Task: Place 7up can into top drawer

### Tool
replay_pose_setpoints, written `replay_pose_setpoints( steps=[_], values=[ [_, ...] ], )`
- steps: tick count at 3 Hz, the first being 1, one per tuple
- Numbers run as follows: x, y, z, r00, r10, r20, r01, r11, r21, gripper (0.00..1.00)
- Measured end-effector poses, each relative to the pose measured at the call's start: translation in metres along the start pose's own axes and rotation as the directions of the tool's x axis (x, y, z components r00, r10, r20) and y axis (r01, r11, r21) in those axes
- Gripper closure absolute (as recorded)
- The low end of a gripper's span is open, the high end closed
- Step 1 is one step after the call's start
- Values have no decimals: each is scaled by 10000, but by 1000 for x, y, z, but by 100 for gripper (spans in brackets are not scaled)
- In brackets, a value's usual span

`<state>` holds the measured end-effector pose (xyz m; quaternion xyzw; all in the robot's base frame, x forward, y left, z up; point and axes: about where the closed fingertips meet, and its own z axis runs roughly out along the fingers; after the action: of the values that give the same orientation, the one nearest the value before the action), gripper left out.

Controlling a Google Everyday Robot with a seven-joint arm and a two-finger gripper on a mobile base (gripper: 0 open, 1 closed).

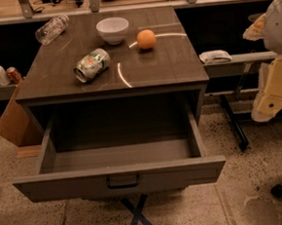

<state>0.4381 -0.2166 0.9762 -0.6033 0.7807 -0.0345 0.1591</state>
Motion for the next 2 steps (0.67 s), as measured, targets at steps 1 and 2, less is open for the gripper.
replay_pose_setpoints(
  steps=[1,2],
  values=[
    [-5,-4,1,9999,-76,135,76,10000,55,0],
    [-39,-29,8,9927,-627,1028,589,9975,390,0]
  ],
)
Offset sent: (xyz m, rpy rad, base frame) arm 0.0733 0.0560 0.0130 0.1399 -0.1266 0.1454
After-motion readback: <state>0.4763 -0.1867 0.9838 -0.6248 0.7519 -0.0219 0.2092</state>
